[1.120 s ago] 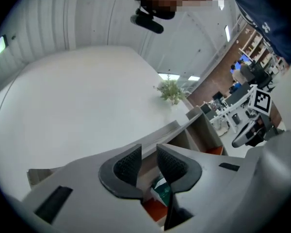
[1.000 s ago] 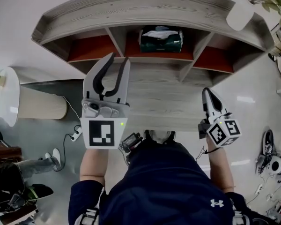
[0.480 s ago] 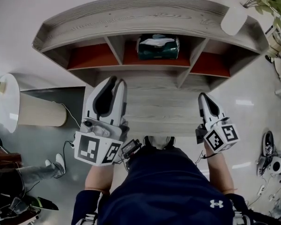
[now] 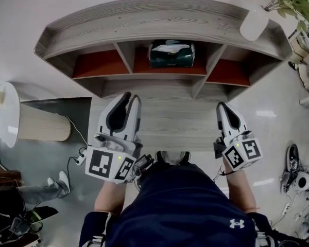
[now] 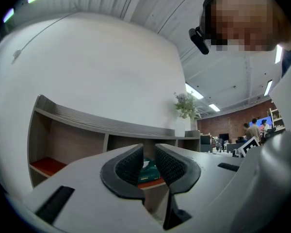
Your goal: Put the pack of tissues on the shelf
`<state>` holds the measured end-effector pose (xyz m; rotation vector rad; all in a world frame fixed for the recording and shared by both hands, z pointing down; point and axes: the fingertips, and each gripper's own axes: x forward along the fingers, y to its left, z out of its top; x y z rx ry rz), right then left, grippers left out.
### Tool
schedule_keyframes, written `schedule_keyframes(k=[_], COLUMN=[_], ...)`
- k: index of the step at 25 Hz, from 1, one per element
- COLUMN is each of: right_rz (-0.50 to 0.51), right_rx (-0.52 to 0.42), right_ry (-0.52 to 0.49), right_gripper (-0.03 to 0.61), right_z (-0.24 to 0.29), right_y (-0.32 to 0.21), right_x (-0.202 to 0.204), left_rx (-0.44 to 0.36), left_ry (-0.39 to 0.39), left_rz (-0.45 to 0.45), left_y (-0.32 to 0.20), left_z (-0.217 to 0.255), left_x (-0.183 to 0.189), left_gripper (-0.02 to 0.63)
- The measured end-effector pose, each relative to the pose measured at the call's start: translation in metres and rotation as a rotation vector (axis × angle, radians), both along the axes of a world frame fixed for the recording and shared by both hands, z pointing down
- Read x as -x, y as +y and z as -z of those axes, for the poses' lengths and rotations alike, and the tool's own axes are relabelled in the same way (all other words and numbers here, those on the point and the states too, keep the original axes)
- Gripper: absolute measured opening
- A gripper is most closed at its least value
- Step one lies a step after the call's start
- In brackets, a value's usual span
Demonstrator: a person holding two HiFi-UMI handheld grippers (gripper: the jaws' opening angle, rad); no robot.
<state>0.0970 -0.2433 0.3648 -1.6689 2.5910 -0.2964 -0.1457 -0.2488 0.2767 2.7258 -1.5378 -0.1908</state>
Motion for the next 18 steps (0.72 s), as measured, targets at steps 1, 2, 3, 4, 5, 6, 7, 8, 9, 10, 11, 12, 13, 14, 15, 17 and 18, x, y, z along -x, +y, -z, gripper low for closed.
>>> schedule_keyframes(k=[1, 2, 3, 4, 5, 6, 7, 8, 9, 10, 11, 12, 13, 14, 15, 17, 18], right_rz=[0.003, 0.005, 0.006, 0.007, 0.006, 0.005, 0.004, 0.004, 0.004, 0.005, 0.006, 0.008, 0.01, 0.012, 0.013, 0.015, 0.015], right_rx=[-0.008, -0.017, -0.025, -0.032, -0.037, -0.041, -0.045, -0.048, -0.051, -0.054, -0.056, -0.058, -0.061, -0.064, -0.067, -0.069, -0.07], right_ry=[0.003, 0.006, 0.008, 0.008, 0.009, 0.009, 0.009, 0.008, 0.007, 0.007, 0.006, 0.007, 0.007, 0.007, 0.007, 0.006, 0.006], right_gripper=[0.012, 0.012, 0.012, 0.012, 0.012, 0.012, 0.012, 0.012, 0.012, 0.012, 0.012, 0.012, 0.012, 0.012, 0.012, 0.012, 0.012], right_z=[0.002, 0.005, 0.007, 0.008, 0.01, 0.011, 0.012, 0.013, 0.014, 0.015, 0.016, 0.017, 0.018, 0.018, 0.019, 0.02, 0.02], right_y=[0.0, 0.001, 0.001, 0.001, 0.001, 0.001, 0.002, 0.001, 0.001, 0.001, 0.001, 0.002, 0.002, 0.001, 0.001, 0.002, 0.003], right_x=[0.001, 0.001, 0.002, 0.002, 0.003, 0.003, 0.002, 0.002, 0.002, 0.003, 0.003, 0.003, 0.004, 0.004, 0.004, 0.005, 0.005], left_rx=[-0.001, -0.001, -0.001, 0.0, 0.001, 0.002, 0.004, 0.006, 0.01, 0.013, 0.015, 0.017, 0.017, 0.017, 0.016, 0.019, 0.022], left_ry=[-0.002, -0.002, -0.002, -0.002, -0.002, -0.004, -0.006, -0.008, -0.009, -0.01, -0.011, -0.012, -0.012, -0.013, -0.013, -0.015, -0.015], left_rz=[-0.001, -0.003, -0.005, -0.007, -0.008, -0.01, -0.012, -0.014, -0.016, -0.018, -0.02, -0.023, -0.025, -0.027, -0.028, -0.031, -0.033], left_y=[-0.001, -0.001, -0.001, -0.001, -0.001, -0.002, -0.002, -0.002, -0.003, -0.003, -0.003, -0.003, -0.004, -0.004, -0.005, -0.005, -0.005], left_z=[0.0, -0.001, -0.001, -0.001, -0.002, -0.002, -0.003, -0.003, -0.004, -0.004, -0.005, -0.006, -0.006, -0.006, -0.007, -0.007, -0.008], left_x=[-0.001, -0.002, -0.002, -0.003, -0.003, -0.003, -0.004, -0.004, -0.005, -0.006, -0.006, -0.007, -0.008, -0.008, -0.009, -0.01, -0.01], left_gripper=[0.084, 0.084, 0.084, 0.084, 0.084, 0.084, 0.084, 0.084, 0.084, 0.084, 0.084, 0.084, 0.084, 0.084, 0.084, 0.084, 0.084])
